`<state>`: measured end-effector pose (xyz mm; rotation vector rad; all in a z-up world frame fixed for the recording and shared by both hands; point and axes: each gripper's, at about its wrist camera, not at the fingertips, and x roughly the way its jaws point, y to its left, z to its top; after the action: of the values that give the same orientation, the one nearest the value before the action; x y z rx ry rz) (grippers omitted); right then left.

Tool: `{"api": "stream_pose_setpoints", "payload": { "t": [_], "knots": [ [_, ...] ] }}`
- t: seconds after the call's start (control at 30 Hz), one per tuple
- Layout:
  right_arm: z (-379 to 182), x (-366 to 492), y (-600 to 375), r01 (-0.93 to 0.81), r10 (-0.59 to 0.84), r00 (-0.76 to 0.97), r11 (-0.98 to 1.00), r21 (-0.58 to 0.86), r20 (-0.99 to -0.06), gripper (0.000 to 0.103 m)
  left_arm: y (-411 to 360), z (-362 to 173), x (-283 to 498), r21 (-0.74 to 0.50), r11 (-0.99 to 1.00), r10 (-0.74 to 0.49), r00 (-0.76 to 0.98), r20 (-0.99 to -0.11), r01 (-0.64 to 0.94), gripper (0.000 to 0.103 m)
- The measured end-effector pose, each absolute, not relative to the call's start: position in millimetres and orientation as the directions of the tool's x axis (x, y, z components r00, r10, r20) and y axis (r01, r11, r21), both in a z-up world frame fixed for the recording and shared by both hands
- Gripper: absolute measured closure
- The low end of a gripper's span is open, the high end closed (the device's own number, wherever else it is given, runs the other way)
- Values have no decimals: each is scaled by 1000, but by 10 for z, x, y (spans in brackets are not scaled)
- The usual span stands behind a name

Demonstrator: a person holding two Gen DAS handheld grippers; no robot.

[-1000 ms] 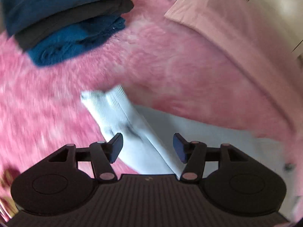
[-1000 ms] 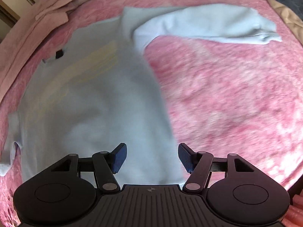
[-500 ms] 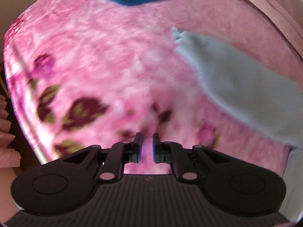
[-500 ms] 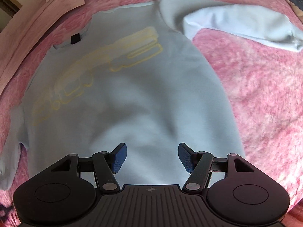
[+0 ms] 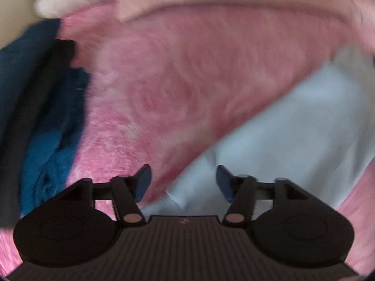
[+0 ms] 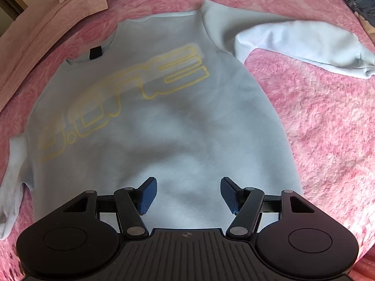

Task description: Fold clothes

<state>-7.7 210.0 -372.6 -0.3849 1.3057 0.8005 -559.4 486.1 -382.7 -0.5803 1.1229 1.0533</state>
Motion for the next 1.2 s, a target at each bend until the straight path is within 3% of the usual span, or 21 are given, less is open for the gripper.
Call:
{"api": "stream_pose_setpoints", "payload": {
  "t": [0.03,0.07,0.17,0.3,0.37,0.43,0.5,0.57,0.6,0.63,0.77,0.87,0.93,1.13,1.2],
  "knots": [
    [-3725,-78,2073,-706,298,59,687,172,-953,39,4880,-3914,-5599,113,460,354,65,-933,-881,97],
    [-3725,-78,2046,-700,293,66,695,165,-954,39,4847,-3916,-5586,112,482,366,83,-927,-869,103],
    [-3748,-65,1963,-660,274,76,735,158,-959,39,4741,-3743,-5553,164,477,477,97,-874,-864,103],
    [-3732,-110,1934,-642,270,77,750,159,-960,39,4584,-3228,-5724,192,345,706,120,-698,-919,103],
    [-3724,-149,1959,-647,269,79,746,156,-960,39,4565,-3133,-5784,206,321,745,112,-657,-925,102],
    [-3743,-184,2016,-651,271,73,742,160,-960,39,4633,-3259,-5795,226,322,712,78,-698,-919,99],
    [-3776,-236,2077,-658,277,60,734,171,-959,39,4726,-3533,-5794,273,306,663,-2,-749,-912,82],
    [-3797,-309,2125,-677,280,47,715,175,-959,39,4769,-3629,-5854,242,239,632,-39,-774,-940,70],
    [-3807,-346,2149,-687,281,41,705,177,-959,39,4791,-3677,-5885,228,205,615,-56,-786,-952,70],
    [-3818,-383,2173,-697,282,35,695,179,-959,39,4809,-3714,-5922,209,167,600,-69,-797,-964,69],
    [-3826,-491,2167,-736,270,29,657,162,-963,39,4615,-3501,-6293,-54,-85,572,-4,-820,-995,63],
    [-3897,-513,2105,-717,250,19,678,161,-968,39,4319,-3406,-6568,-255,-279,560,59,-826,-926,54],
    [-3957,-525,2060,-695,240,5,699,169,-971,39,4158,-3406,-6723,-365,-375,558,107,-823,-852,54],
    [-4036,-621,2059,-707,233,-26,683,182,-972,39,4030,-3548,-6708,-415,-400,544,153,-825,-818,53],
    [-4062,-634,2077,-711,228,-30,680,181,-973,39,4169,-3657,-6668,-452,-378,543,202,-815,-808,47]
  ]
}}
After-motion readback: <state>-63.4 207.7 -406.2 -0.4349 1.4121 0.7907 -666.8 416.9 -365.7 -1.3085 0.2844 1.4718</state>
